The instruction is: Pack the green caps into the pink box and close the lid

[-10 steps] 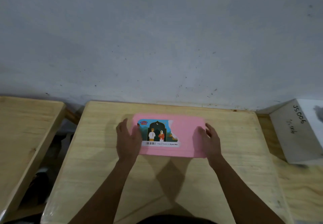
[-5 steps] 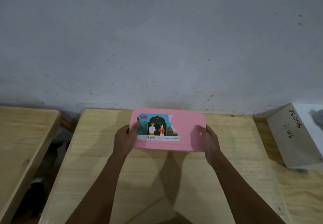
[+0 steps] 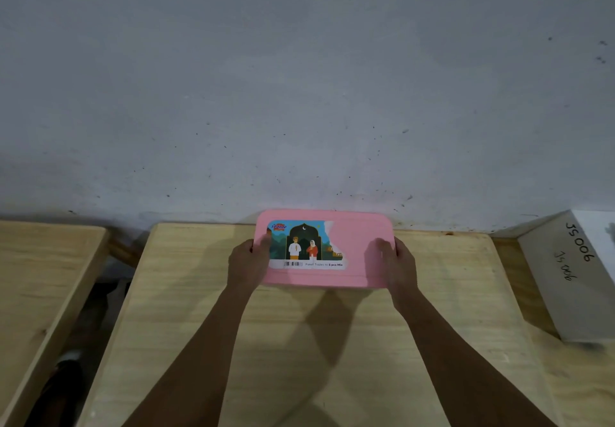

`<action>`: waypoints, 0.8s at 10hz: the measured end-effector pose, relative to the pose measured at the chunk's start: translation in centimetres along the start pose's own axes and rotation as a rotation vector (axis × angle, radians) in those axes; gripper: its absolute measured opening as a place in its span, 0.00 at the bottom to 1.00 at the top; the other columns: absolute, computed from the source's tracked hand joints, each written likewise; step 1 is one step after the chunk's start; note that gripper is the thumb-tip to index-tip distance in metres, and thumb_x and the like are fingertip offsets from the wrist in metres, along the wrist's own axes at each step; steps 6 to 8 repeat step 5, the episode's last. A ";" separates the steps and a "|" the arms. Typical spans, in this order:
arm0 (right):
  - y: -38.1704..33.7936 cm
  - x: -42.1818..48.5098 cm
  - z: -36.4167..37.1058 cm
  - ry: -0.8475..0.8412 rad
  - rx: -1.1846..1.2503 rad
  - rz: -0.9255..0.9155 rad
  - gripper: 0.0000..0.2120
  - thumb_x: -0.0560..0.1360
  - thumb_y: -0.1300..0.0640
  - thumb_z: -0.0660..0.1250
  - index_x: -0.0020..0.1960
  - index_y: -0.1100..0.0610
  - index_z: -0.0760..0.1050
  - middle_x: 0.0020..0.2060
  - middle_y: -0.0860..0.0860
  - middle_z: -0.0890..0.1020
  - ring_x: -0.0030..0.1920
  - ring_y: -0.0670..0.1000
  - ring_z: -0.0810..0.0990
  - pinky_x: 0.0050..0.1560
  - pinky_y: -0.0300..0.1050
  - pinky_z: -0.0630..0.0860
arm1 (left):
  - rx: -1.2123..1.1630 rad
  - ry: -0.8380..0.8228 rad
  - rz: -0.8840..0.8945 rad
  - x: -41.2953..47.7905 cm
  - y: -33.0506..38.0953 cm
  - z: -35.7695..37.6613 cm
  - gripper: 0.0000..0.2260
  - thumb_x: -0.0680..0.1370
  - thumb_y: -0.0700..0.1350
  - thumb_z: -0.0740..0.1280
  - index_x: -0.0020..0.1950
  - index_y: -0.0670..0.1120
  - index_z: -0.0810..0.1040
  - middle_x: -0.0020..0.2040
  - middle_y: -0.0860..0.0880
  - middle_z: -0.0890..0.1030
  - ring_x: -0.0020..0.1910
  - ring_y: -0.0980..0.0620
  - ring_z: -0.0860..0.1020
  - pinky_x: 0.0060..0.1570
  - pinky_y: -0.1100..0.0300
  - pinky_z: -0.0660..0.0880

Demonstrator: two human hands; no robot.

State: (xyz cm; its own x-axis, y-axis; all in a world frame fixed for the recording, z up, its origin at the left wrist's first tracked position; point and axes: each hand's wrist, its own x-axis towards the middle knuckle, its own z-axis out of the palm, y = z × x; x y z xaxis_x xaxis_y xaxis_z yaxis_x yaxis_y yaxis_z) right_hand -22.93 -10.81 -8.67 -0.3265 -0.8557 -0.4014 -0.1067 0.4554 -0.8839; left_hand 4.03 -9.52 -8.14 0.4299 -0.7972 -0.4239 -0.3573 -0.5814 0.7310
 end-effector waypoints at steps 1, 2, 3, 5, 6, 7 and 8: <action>0.3 -0.1 0.2 0.018 -0.083 -0.052 0.16 0.76 0.46 0.62 0.56 0.57 0.78 0.47 0.52 0.83 0.49 0.56 0.81 0.46 0.48 0.77 | 0.015 0.005 0.022 0.0 0.1 0.0 0.23 0.76 0.61 0.59 0.40 0.43 0.80 0.40 0.44 0.82 0.41 0.44 0.80 0.42 0.53 0.76; 0.3 0.0 0.3 0.045 -0.206 -0.093 0.19 0.78 0.45 0.62 0.60 0.58 0.75 0.51 0.53 0.82 0.52 0.57 0.81 0.47 0.48 0.76 | 0.029 -0.009 0.006 -0.3 0.3 -0.1 0.23 0.76 0.61 0.58 0.41 0.43 0.80 0.41 0.43 0.83 0.41 0.44 0.80 0.41 0.54 0.76; -1.3 -0.5 0.2 0.092 -0.371 -0.074 0.20 0.77 0.45 0.61 0.66 0.54 0.71 0.58 0.54 0.80 0.56 0.58 0.79 0.56 0.55 0.75 | 0.169 -0.012 0.056 -1.0 1.2 -0.6 0.24 0.76 0.61 0.55 0.53 0.44 0.79 0.49 0.43 0.82 0.45 0.46 0.80 0.46 0.55 0.77; -6.0 -1.4 -0.7 -0.033 -0.508 -0.260 0.16 0.79 0.53 0.63 0.65 0.56 0.75 0.64 0.54 0.78 0.61 0.55 0.77 0.59 0.45 0.70 | 0.322 -0.023 0.384 -2.4 6.8 -3.6 0.18 0.78 0.54 0.62 0.63 0.44 0.75 0.58 0.43 0.80 0.53 0.46 0.79 0.53 0.58 0.74; -6.0 -1.4 -0.7 -0.033 -0.508 -0.260 0.16 0.79 0.53 0.63 0.65 0.56 0.75 0.64 0.54 0.78 0.61 0.55 0.77 0.59 0.45 0.70 | 0.322 -0.023 0.384 -2.4 6.8 -3.6 0.18 0.78 0.54 0.62 0.63 0.44 0.75 0.58 0.43 0.80 0.53 0.46 0.79 0.53 0.58 0.74; -6.0 -1.4 -0.7 -0.033 -0.508 -0.260 0.16 0.79 0.53 0.63 0.65 0.56 0.75 0.64 0.54 0.78 0.61 0.55 0.77 0.59 0.45 0.70 | 0.322 -0.023 0.384 -2.4 6.8 -3.6 0.18 0.78 0.54 0.62 0.63 0.44 0.75 0.58 0.43 0.80 0.53 0.46 0.79 0.53 0.58 0.74; -6.0 -1.4 -0.7 -0.033 -0.508 -0.260 0.16 0.79 0.53 0.63 0.65 0.56 0.75 0.64 0.54 0.78 0.61 0.55 0.77 0.59 0.45 0.70 | 0.322 -0.023 0.384 -2.4 6.8 -3.6 0.18 0.78 0.54 0.62 0.63 0.44 0.75 0.58 0.43 0.80 0.53 0.46 0.79 0.53 0.58 0.74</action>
